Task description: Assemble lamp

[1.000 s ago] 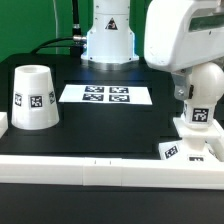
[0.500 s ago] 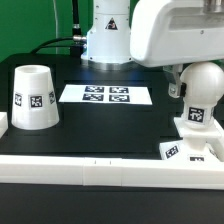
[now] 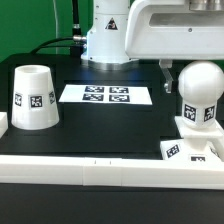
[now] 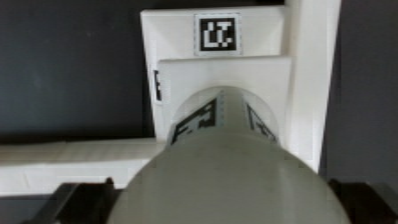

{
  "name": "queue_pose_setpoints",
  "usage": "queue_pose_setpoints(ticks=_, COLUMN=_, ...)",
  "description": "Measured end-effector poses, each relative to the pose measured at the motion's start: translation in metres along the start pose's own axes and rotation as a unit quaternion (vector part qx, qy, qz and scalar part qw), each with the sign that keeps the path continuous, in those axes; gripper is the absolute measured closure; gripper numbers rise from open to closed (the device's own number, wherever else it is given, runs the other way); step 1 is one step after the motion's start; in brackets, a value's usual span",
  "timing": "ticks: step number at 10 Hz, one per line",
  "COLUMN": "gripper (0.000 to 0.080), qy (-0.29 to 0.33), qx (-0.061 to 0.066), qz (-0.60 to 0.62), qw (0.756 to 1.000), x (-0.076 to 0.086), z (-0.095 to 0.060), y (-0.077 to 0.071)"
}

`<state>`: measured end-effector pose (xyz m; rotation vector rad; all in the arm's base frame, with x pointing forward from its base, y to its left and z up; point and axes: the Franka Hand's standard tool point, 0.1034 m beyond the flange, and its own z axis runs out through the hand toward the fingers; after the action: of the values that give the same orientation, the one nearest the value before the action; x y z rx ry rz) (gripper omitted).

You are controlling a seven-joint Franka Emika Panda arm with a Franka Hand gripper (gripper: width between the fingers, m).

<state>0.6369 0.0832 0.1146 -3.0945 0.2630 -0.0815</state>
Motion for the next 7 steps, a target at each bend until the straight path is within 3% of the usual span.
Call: queue_pose_setpoints(ticks=7, gripper=0.0222, qy=-0.006, qx=0.005, qz=0.207, qw=0.978, x=-0.0021, z=0.0014, y=-0.0017)
